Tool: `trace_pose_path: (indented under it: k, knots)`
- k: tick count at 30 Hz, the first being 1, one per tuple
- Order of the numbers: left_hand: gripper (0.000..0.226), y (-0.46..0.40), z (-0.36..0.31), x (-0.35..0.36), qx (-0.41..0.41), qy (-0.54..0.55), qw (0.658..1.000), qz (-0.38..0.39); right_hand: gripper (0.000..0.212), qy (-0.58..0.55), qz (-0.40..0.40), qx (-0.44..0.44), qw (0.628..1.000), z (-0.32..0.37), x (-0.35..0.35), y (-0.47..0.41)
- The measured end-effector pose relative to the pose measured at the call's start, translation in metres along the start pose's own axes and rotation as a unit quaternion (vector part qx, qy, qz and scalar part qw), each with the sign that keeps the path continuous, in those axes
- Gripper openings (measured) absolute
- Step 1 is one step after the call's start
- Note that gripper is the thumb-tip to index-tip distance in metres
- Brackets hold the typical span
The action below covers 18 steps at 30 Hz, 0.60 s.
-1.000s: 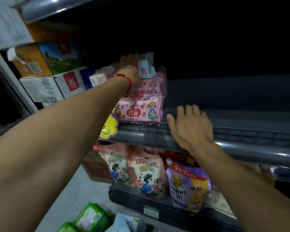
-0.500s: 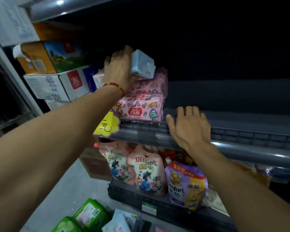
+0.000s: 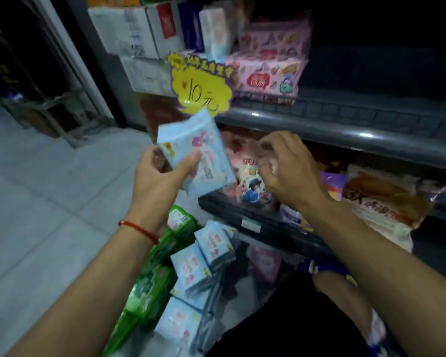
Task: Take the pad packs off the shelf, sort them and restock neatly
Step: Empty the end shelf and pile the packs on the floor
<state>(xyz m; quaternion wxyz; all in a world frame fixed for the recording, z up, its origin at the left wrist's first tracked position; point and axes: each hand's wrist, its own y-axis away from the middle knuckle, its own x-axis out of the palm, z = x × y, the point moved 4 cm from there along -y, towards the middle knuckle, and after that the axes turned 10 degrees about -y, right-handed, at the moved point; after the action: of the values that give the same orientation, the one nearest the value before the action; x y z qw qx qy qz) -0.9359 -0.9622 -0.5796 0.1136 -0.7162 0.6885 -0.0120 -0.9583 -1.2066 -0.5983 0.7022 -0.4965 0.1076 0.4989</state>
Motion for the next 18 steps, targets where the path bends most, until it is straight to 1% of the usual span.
trace_pose_path:
  k: [2, 4, 7, 9, 11, 13, 15, 16, 17, 18]
  knots:
    - [0.065, 0.036, 0.050, -0.029, -0.126, 0.016, 0.992, -0.009, 0.038, -0.045, 0.048, 0.033, 0.997, 0.007, 0.036, 0.022]
    - [0.052, 0.070, 0.093, -0.057, -0.239, 0.026, 0.970, -0.028, 0.034, -0.079, 0.101, 0.071, 0.989, 0.012, 0.067, 0.041]
    - [0.029, 0.116, 0.142, -0.087, -0.337, 0.013, 0.941, -0.037, 0.026, -0.099, 0.167, 0.109, 0.975, 0.019, 0.100, 0.062]
    - [0.025, 0.142, 0.175, -0.099, -0.396, 0.017, 0.917, -0.044, 0.025, -0.101, 0.194, 0.127, 0.968, 0.021, 0.116, 0.081]
    - [0.028, 0.163, 0.215, -0.109, -0.463, 0.025, 0.884, -0.052, 0.022, -0.118, 0.222, 0.158, 0.955, 0.015, 0.131, 0.107]
    - [0.050, 0.178, 0.256, -0.117, -0.533, 0.045, 0.844, -0.042, 0.020, -0.128, 0.249, 0.186, 0.942, 0.006, 0.140, 0.129]
    - [0.076, 0.190, 0.307, -0.126, -0.581, 0.037, 0.813, -0.028, 0.021, -0.128, 0.252, 0.201, 0.938, -0.001, 0.142, 0.137]
    - [0.078, 0.193, 0.319, -0.124, -0.594, 0.039, 0.803, -0.017, 0.020, -0.127, 0.249, 0.204, 0.938, -0.003, 0.141, 0.138]
    - [0.069, 0.194, 0.320, -0.118, -0.604, 0.042, 0.796, -0.016, 0.020, -0.125, 0.246, 0.205, 0.939, -0.004, 0.140, 0.138]
    - [0.054, 0.192, 0.307, -0.109, -0.605, 0.040, 0.795, -0.022, 0.019, -0.123, 0.245, 0.208, 0.939, -0.006, 0.139, 0.140]
